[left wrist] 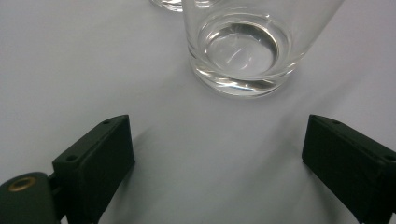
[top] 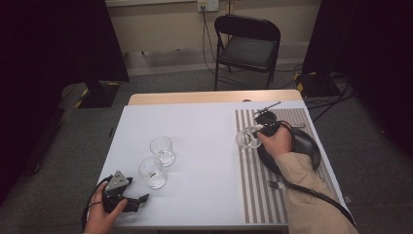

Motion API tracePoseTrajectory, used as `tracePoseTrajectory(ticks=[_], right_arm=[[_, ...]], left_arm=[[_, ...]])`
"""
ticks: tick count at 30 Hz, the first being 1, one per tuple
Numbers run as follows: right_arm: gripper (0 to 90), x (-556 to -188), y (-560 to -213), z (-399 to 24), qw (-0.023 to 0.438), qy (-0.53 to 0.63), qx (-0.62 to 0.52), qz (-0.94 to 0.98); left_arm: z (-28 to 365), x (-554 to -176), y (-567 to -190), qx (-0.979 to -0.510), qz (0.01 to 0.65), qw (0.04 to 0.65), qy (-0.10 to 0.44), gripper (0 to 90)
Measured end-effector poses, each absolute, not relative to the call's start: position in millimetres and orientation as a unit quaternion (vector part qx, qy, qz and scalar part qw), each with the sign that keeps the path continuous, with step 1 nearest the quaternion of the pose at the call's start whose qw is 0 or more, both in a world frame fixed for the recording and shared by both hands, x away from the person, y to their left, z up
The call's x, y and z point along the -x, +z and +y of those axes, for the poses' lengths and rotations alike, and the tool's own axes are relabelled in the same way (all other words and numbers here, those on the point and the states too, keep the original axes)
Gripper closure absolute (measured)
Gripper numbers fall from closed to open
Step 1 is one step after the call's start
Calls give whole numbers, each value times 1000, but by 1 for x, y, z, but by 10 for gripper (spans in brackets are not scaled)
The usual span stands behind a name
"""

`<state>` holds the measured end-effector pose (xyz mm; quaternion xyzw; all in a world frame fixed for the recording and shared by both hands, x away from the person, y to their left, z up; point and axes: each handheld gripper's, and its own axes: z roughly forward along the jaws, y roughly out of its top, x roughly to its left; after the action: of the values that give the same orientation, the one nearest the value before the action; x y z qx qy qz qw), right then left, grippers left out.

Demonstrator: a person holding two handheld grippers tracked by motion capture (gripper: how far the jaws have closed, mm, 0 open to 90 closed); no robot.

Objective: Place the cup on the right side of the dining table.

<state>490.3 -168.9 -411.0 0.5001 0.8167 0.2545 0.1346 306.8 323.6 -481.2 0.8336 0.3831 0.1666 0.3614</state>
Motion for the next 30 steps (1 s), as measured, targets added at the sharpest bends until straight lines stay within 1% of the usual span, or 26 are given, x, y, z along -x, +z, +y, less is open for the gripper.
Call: tracePoseTrajectory(ticks=[14,15,16,21,24,26,30], right_arm=[[844,-486,-410,-167,149,263,-498,813],[810,-486,-409,-167,155,266,-492,814],[795,-486,-408,-167,154,268,-493,814],[768,-485,-408,-167,157,265,-493,814],[693,-484,-409,-167,159,277,-496,808],[678,-485,-409,-166,160,279,-496,807],[602,-486,-408,-164,165,290,-492,804]], left_arm=[[324,-307,-481,-834,382,361,165,81],[324,-307,-481,-834,382,362,165,81],[324,-307,-481,-834,382,362,165,81],[324,-307,-481,-834,383,361,165,81],[324,-307,-481,-834,382,361,165,81],[324,-307,-481,-834,382,361,166,81],[324,-307,-481,-834,382,361,165,81]])
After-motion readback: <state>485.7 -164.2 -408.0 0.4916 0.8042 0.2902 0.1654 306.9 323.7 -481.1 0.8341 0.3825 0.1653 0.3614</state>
